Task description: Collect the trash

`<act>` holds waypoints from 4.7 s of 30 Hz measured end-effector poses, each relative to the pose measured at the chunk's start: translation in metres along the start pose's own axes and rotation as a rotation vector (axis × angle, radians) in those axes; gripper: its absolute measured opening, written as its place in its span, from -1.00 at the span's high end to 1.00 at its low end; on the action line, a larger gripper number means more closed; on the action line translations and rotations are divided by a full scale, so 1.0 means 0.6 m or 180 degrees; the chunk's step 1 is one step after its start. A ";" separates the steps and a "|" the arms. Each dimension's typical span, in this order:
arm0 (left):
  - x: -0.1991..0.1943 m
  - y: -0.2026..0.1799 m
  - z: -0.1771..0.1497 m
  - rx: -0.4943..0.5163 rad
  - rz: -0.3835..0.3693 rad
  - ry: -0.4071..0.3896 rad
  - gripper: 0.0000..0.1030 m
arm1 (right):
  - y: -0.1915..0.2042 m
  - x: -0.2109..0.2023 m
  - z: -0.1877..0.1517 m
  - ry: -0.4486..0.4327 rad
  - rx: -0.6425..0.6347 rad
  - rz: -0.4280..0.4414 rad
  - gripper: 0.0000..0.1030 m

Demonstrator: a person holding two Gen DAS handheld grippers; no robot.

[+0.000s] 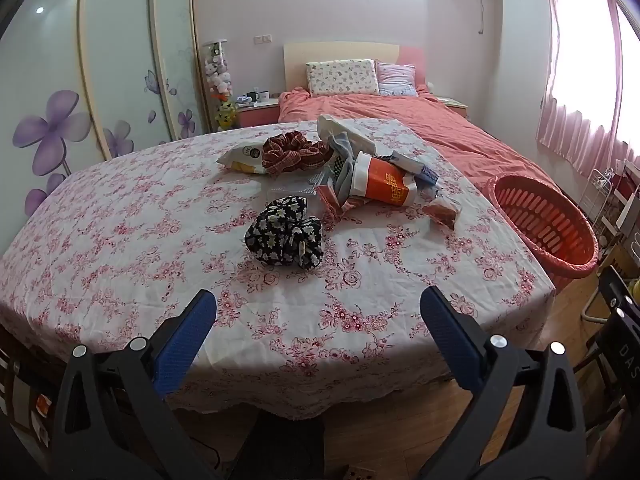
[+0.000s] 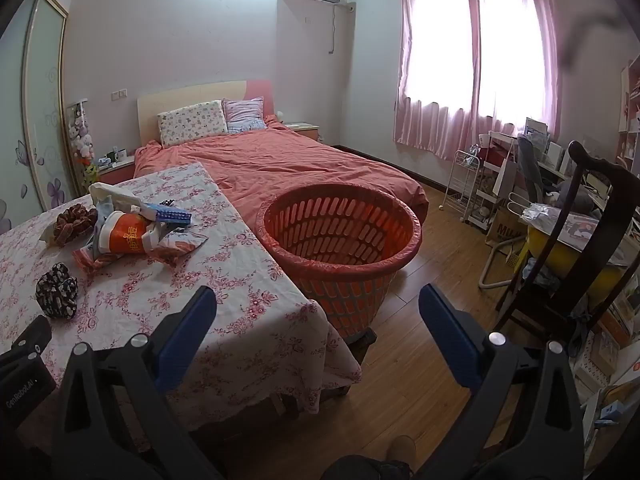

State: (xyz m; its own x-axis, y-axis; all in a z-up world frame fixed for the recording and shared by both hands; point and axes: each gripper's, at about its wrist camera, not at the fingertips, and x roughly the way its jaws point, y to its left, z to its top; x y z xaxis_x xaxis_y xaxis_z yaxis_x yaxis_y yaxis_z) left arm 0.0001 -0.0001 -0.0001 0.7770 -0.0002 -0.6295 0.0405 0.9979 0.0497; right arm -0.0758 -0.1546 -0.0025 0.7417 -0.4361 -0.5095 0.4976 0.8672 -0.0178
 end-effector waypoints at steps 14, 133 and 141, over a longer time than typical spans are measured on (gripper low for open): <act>0.000 0.000 0.000 -0.0004 -0.0004 -0.0001 -0.96 | -0.001 0.000 -0.001 -0.0002 -0.0005 -0.0003 -0.92; 0.154 0.166 0.062 -0.0574 -0.0238 0.0274 -0.96 | 0.249 0.273 0.065 0.0874 -0.0169 0.0984 -0.07; 0.179 0.149 0.069 -0.0520 -0.0410 0.0379 -0.76 | 0.231 0.292 0.052 0.0997 -0.0177 0.0929 0.24</act>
State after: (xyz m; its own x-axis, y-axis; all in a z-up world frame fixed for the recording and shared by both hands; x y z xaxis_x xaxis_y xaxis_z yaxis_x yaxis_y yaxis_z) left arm 0.1132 0.0862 -0.0310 0.6922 -0.1304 -0.7099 0.0249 0.9873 -0.1570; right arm 0.1373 -0.1184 -0.0678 0.6711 -0.0841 -0.7366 0.2558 0.9588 0.1237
